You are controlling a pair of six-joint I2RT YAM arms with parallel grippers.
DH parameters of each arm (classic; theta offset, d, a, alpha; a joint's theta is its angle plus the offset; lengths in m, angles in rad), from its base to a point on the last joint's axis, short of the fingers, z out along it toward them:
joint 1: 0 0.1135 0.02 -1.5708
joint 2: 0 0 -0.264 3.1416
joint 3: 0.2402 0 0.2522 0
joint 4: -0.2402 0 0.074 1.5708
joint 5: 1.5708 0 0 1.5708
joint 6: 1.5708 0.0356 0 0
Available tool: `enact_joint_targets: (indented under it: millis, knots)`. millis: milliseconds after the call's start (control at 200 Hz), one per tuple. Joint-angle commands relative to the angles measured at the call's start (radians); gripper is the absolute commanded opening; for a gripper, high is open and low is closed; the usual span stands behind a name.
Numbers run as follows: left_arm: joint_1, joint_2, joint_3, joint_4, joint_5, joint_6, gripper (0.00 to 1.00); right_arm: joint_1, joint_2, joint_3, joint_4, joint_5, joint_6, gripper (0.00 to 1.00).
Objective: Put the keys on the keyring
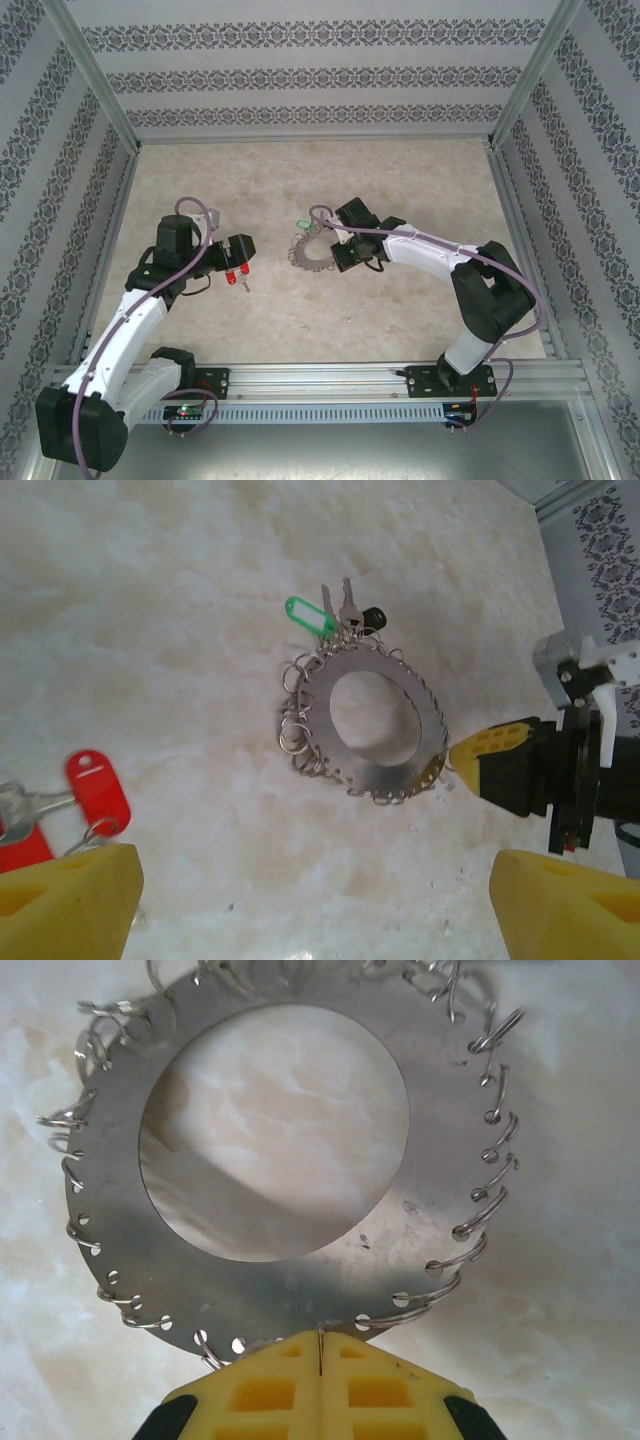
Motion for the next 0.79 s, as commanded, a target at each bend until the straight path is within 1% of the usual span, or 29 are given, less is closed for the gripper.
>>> enact_joint_targets:
  millis: [0, 50, 160, 280, 350, 410, 490, 545, 665, 744, 789]
  knots:
    - [-0.012, 0.06, -0.076, 0.258, 0.026, -0.12, 0.89, 0.015, 0.05, -0.046, 0.03, -0.015, 0.028, 0.0]
    - [-0.015, 0.091, -0.074, 0.266, 0.013, -0.126, 0.88, 0.014, 0.057, -0.06, 0.036, -0.01, 0.023, 0.0]
    - [-0.028, 0.125, -0.063, 0.229, -0.032, -0.089, 0.88, 0.014, 0.069, -0.07, 0.035, -0.002, 0.011, 0.03]
    - [-0.032, 0.128, -0.057, 0.178, -0.045, -0.046, 0.88, 0.013, 0.059, -0.072, 0.028, 0.014, 0.001, 0.04]
    - [-0.033, 0.119, -0.052, 0.144, -0.054, -0.022, 0.88, 0.012, 0.051, -0.067, 0.021, 0.021, -0.005, 0.07]
    - [-0.033, 0.107, -0.055, 0.123, -0.059, -0.01, 0.88, 0.012, 0.048, -0.061, 0.02, 0.02, -0.008, 0.07]
    - [-0.035, 0.091, -0.063, 0.118, -0.063, -0.004, 0.88, 0.012, 0.04, -0.055, 0.024, 0.018, -0.009, 0.02]
    - [-0.036, 0.082, -0.069, 0.122, -0.059, 0.0, 0.88, 0.012, 0.026, -0.048, 0.02, 0.014, -0.005, 0.0]
    - [-0.048, 0.067, -0.065, 0.146, -0.043, 0.028, 0.88, 0.012, -0.026, -0.03, 0.014, -0.002, -0.01, 0.0]
    - [-0.062, 0.05, -0.067, 0.215, 0.028, 0.087, 0.86, 0.012, -0.069, -0.016, 0.006, 0.0, -0.027, 0.0]
    - [-0.076, 0.036, -0.063, 0.25, 0.038, 0.11, 0.85, 0.012, -0.092, -0.008, 0.0, 0.005, -0.042, 0.0]
